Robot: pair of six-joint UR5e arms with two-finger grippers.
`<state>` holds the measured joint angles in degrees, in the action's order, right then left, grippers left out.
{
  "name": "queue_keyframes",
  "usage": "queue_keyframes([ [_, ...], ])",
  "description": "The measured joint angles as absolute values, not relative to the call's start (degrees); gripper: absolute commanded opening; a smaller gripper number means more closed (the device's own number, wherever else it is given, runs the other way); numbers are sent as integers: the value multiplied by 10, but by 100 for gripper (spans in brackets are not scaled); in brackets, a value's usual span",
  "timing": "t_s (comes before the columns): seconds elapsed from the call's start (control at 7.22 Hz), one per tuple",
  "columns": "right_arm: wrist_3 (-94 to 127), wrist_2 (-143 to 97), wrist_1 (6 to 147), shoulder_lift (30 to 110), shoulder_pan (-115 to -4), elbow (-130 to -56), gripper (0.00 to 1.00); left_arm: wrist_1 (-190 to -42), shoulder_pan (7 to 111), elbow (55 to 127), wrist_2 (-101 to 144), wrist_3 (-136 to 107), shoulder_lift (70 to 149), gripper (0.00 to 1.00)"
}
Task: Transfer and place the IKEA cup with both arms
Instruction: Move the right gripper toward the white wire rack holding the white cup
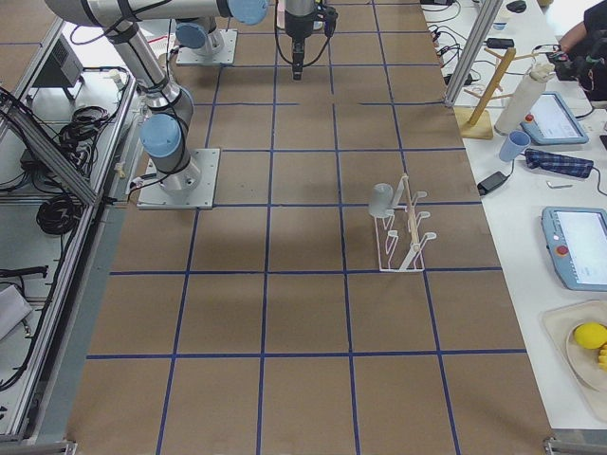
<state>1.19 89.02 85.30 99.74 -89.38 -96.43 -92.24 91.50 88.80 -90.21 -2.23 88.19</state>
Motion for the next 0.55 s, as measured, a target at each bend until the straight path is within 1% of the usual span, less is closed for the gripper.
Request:
queue_keyframes([
  [0.55, 6, 895, 854, 994, -888, -964, 100, -922, 914, 890, -900, -22, 881, 100],
])
